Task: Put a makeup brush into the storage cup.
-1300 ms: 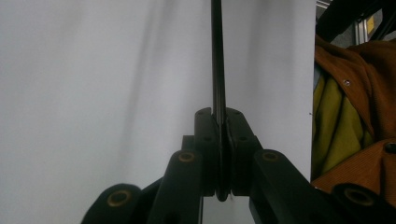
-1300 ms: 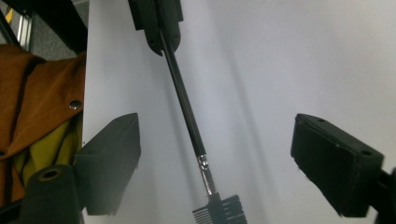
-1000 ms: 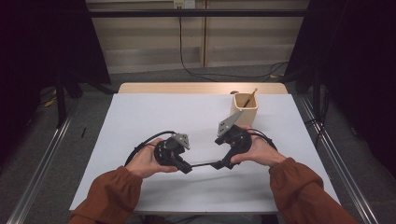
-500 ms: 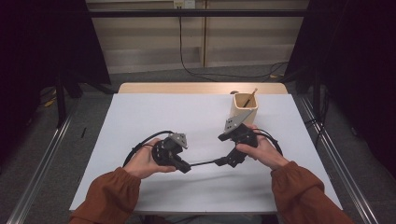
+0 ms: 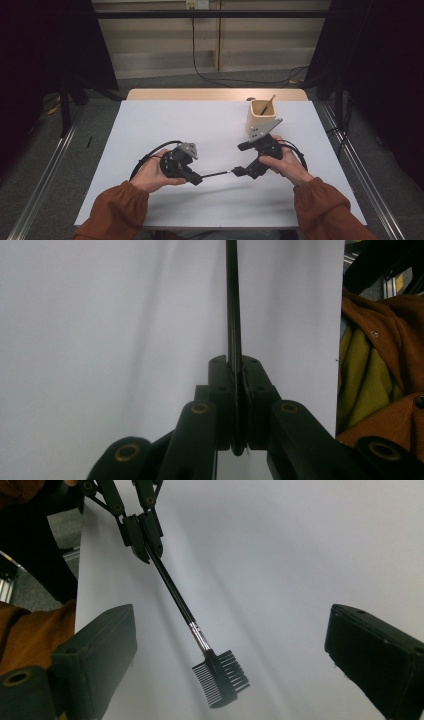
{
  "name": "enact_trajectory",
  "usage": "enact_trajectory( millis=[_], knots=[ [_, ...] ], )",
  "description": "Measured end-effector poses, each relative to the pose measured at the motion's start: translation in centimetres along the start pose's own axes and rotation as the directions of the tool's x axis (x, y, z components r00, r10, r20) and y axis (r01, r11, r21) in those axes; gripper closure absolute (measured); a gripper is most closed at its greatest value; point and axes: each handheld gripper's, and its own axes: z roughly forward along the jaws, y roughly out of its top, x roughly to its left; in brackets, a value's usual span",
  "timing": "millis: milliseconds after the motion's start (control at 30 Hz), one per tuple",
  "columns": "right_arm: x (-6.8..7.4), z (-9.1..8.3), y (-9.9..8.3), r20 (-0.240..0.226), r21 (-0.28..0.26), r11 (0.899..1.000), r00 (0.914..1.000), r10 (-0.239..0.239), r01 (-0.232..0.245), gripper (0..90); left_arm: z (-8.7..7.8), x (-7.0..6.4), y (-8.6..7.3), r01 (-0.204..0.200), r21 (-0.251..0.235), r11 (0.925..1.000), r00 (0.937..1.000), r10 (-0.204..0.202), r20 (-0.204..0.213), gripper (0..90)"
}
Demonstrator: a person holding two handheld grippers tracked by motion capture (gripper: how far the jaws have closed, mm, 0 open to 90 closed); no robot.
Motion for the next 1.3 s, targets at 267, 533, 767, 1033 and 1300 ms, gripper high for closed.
enact_trajectory(
  millis=[267, 533, 767, 1033, 1300],
  knots=[
    [0.1, -0.9, -0.4, 0.015, -0.038, 0.999, 0.9998, 0.013, -0.012, 3.8, -0.5, 0.2, -0.6, 0.013, -0.019, 0.9997, 0.9999, -0.013, -0.004, 85.4],
    [-0.1, -1.7, -1.6, 0.039, -0.057, 0.998, 0.9984, 0.042, -0.04, 4.9, -0.8, 0.2, -1.1, 0.017, -0.043, 0.9989, 0.9998, -0.017, -0.012, 85.4],
    [-0.2, -2.9, -2.1, 0.059, -0.102, 0.993, 0.9961, 0.066, -0.06, 5.0, -1.5, 0.1, -1.9, 0.032, -0.081, 0.9962, 0.9991, -0.034, -0.024, 85.4],
    [-0.2, -3.4, -3.2, 0.083, -0.124, 0.99, 0.9939, 0.073, -0.062, 5.7, -2.2, 0.2, -2.8, 0.06, -0.12, 0.9909, 0.9971, -0.065, -0.039, 85.3],
    [0.3, -4.5, -3.6, 0.096, -0.147, 0.987, 0.9924, 0.078, -0.063, 5.6, -2.6, 0.0, -3.7, 0.066, -0.155, 0.9857, 0.996, -0.075, -0.049, 85.4]
  ],
)
